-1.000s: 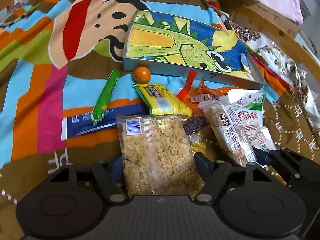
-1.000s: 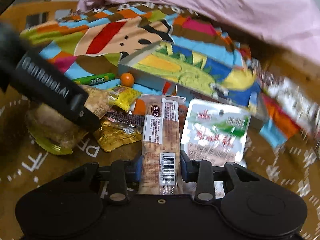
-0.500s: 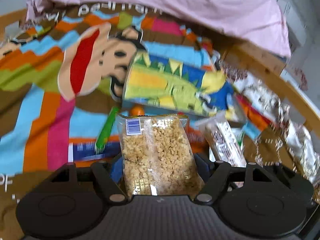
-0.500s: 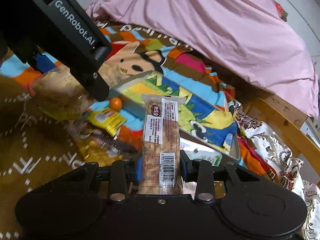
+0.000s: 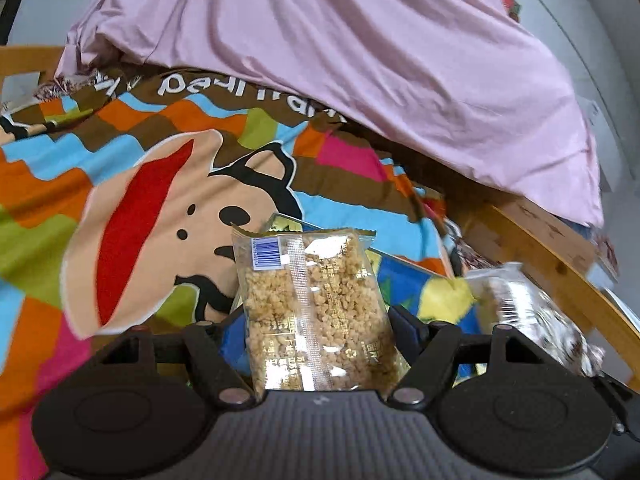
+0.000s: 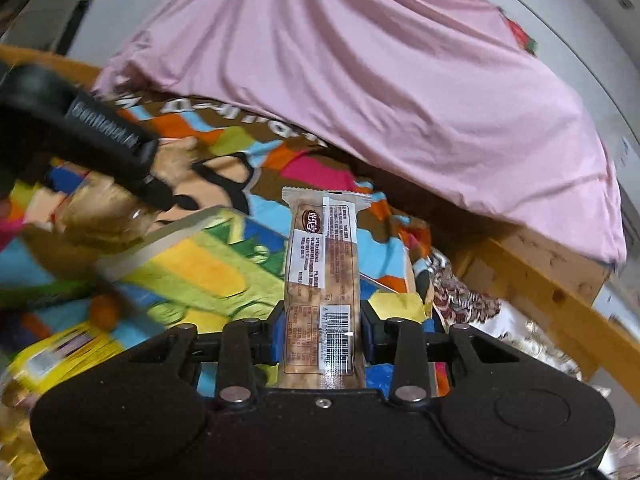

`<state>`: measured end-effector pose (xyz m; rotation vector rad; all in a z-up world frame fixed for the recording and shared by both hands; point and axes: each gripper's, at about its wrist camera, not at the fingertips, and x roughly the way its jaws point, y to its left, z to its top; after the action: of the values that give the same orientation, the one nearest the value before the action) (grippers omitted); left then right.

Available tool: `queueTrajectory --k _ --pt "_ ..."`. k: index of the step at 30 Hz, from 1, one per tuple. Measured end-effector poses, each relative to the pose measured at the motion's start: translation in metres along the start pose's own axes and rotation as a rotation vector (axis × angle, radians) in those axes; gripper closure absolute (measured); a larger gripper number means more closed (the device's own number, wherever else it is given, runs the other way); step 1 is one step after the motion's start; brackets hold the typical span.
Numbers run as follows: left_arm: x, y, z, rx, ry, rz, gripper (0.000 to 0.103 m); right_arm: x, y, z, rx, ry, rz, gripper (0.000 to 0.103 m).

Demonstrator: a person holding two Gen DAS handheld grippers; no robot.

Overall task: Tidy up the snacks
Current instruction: 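Carry both held snacks into the tin tray and open both tools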

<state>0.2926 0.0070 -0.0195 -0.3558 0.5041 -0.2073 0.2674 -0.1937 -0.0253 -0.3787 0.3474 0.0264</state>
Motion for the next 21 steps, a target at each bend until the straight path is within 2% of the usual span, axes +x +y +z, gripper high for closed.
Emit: queueTrajectory --k 4,8,13,21 --pt "0.04 0.002 0.004 -0.038 0.013 0.017 0.027 0.041 -0.012 -0.001 0.087 0.042 0.001 0.066" --pt "0.071 0.001 0.002 -0.043 0.036 0.025 0.027 0.066 -0.012 0.002 0.172 0.074 0.046 0.065" --pt "0.093 0.005 -0.007 -0.037 0.075 0.052 0.027 0.09 0.0 -0.003 0.185 0.101 0.069 0.066" --pt "0.112 0.003 -0.017 0.029 0.136 0.101 0.027 0.114 0.012 -0.016 0.209 0.219 0.1 0.065"
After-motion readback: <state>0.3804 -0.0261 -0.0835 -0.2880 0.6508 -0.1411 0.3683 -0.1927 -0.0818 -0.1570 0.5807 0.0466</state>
